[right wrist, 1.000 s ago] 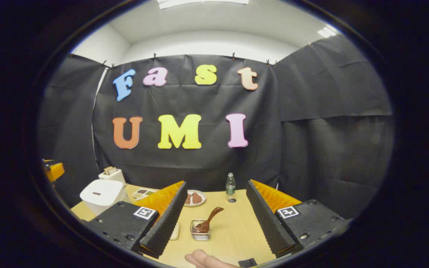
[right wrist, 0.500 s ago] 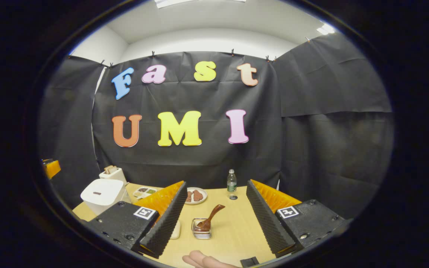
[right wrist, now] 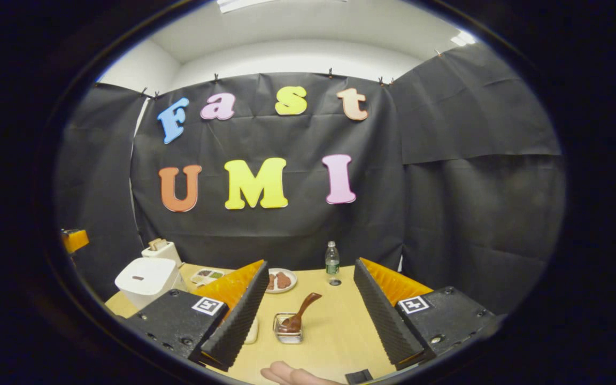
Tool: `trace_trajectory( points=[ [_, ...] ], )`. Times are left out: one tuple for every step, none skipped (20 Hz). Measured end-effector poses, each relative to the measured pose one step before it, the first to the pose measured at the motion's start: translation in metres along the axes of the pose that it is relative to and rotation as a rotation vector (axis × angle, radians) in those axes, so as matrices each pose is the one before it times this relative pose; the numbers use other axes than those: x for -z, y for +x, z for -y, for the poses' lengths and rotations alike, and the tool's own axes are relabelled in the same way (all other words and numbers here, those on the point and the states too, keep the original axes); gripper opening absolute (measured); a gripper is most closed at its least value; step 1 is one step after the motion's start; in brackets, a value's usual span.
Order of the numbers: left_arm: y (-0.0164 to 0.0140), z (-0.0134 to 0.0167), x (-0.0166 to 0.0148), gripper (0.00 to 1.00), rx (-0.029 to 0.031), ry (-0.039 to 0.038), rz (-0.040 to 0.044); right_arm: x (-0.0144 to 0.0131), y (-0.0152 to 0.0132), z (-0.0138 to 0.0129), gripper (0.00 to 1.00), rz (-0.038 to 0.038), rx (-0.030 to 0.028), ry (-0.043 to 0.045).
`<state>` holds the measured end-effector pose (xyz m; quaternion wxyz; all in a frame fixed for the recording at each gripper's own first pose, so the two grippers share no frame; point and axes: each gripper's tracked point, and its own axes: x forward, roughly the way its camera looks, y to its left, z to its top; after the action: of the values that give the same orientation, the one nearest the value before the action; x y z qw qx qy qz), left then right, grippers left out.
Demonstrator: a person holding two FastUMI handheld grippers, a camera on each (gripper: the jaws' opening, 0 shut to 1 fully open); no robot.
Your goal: Close the left gripper, press the button to open the rice cooker; take a wooden spoon from the chopstick holder with the right hand, scoop a spoonful of rice and pour it into the rice cooker, then put the wooden spoon back into the chopstick holder.
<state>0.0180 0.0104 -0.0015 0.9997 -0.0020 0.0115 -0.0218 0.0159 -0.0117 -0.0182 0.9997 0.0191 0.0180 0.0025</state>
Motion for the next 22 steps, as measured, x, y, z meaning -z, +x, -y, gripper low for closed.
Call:
trace_trajectory(
  points=[
    [0.00365, 0.00650, 0.00599, 0.69, 0.03016, 0.00667, -0.02195, 0.00160, 0.00141, 0.00080, 1.00, -0.00178, -0.00076, 0.00153],
    [0.00418, 0.00376, 0.00749, 0.65, 0.01628, -0.00753, -0.03132, 0.00154, 0.00182, 0.00024, 1.00, -0.00290, -0.00247, 0.00052],
    [0.00412, -0.00145, 0.00359, 0.56, -0.00104, 0.00090, -0.01142, 0.00083, 0.00234, 0.00004, 1.00, -0.00216, -0.00381, -0.00043],
    [0.00522, -0.00384, -0.00035, 0.50, -0.01255, 0.01498, 0.00093, 0.00091, 0.00168, -0.00016, 1.00, -0.00133, -0.00422, -0.00412],
    [0.00513, -0.00284, 0.00151, 0.44, -0.00788, 0.01712, -0.00550, 0.00104, 0.00159, 0.00143, 1.00, -0.00277, 0.00208, -0.00846],
    [0.00473, -0.00068, 0.00465, 0.43, 0.00137, 0.00592, -0.01070, 0.00032, 0.00093, 0.00255, 1.00, 0.00195, 0.00437, -0.00752],
    [0.00542, -0.00035, 0.00266, 0.42, 0.00006, -0.00393, -0.00687, -0.00091, 0.00060, 0.00061, 0.99, 0.00598, -0.00110, -0.00633],
    [0.00617, -0.00782, 0.00158, 0.42, -0.03252, -0.01874, -0.00362, -0.00174, 0.00015, -0.00001, 0.99, 0.01028, -0.00315, -0.00479],
    [0.00957, -0.00379, 0.00393, 0.01, -0.01487, -0.00846, -0.00938, -0.00120, 0.00100, 0.00061, 1.00, 0.01252, -0.00093, -0.00490],
    [0.00426, -0.00147, 0.00466, 0.07, -0.00295, 0.00215, -0.01279, 0.00116, 0.00182, 0.00188, 1.00, 0.01147, -0.00038, -0.00466],
    [0.00574, -0.00448, 0.00561, 0.03, -0.01034, 0.00497, -0.01577, 0.00123, 0.00284, 0.00127, 1.00, 0.00731, -0.00056, -0.00311],
    [0.00675, -0.00314, 0.00641, 0.04, -0.00566, 0.00722, -0.02089, 0.00305, 0.00149, 0.00001, 1.00, 0.00271, -0.00445, -0.00229],
    [0.01180, -0.00289, 0.00492, 0.04, -0.00727, 0.01545, -0.01589, 0.00138, 0.00263, -0.00061, 0.99, 0.01048, -0.00693, 0.00225],
    [0.00330, -0.00332, 0.00617, 0.04, -0.00458, 0.00192, -0.00204, 0.00190, 0.00331, -0.00076, 1.00, 0.00644, -0.00523, 0.00477],
    [0.00645, -0.00209, 0.00587, 0.00, -0.00395, 0.00982, -0.02437, 0.00639, 0.00368, 0.00006, 1.00, -0.00421, -0.00633, 0.00599],
    [0.00867, -0.00117, 0.00691, 0.00, -0.00135, 0.00847, -0.01713, 0.00818, 0.00411, -0.00146, 1.00, -0.00560, -0.01538, 0.00908],
    [0.01139, -0.00368, 0.00535, 0.00, -0.01449, 0.00997, -0.01761, 0.00600, 0.00370, -0.00063, 1.00, -0.00553, -0.00836, 0.00729],
    [0.01092, -0.00271, 0.00581, 0.00, -0.01078, 0.00422, -0.01703, 0.00765, 0.00522, 0.00271, 1.00, -0.00838, -0.00282, 0.00440],
    [0.01160, 0.00042, 0.00792, 0.00, 0.00092, -0.00738, -0.03031, 0.00673, 0.00431, 0.00139, 1.00, -0.00889, -0.00413, 0.00384],
    [0.00974, 0.00078, 0.00784, 0.00, 0.00065, -0.01188, -0.02891, 0.00689, 0.00581, -0.00034, 1.00, -0.01026, -0.00847, 0.00046],
    [0.01104, -0.00024, 0.00736, 0.00, 0.00194, -0.00443, -0.02708, 0.00449, 0.00325, -0.00161, 1.00, -0.00052, -0.01766, -0.00668],
    [0.01040, -0.00123, 0.00682, 0.00, -0.00604, -0.00294, -0.02736, -0.00188, 0.00362, -0.00069, 1.00, 0.02355, -0.01341, -0.01458]
  ],
)
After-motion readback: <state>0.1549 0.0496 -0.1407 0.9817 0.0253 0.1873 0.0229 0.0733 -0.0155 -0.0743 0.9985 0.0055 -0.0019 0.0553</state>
